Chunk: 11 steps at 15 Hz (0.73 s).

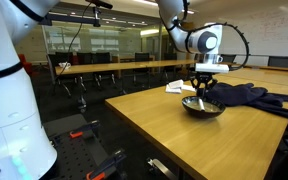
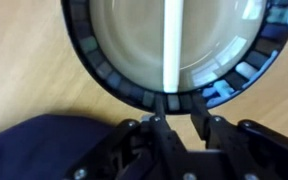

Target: Pick the marker and put it in the bowl

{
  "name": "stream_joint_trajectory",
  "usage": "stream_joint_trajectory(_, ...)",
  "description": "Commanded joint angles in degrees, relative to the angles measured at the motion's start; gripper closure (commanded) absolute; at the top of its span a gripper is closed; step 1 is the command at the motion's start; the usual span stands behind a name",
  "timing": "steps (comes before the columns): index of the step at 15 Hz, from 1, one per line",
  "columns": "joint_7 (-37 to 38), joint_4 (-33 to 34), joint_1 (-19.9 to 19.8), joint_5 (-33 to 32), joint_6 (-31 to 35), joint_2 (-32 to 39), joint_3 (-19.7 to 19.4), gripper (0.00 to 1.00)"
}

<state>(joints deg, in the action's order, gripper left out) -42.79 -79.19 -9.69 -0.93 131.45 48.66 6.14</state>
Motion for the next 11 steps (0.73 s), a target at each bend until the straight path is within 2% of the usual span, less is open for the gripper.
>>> stream_joint_trajectory(1,4.0,-5.0,1.3,-2.6,-0.8,-4.7,-1.2,0.32)
stream_joint_trajectory(5,10.9,-11.6,3.1,-3.2,-4.6,-12.9,-1.5,0.04)
stream_joint_trajectory(6,12.6,-13.2,3.8,-3.8,-6.4,-15.2,-2.0,0.00)
stream_joint_trajectory(9,16.5,-17.0,5.1,-5.6,-13.3,-21.3,-2.7,0.00)
stream_joint_trajectory(11,15.4,-19.0,5.0,-5.7,-16.7,-23.9,-2.6,0.00)
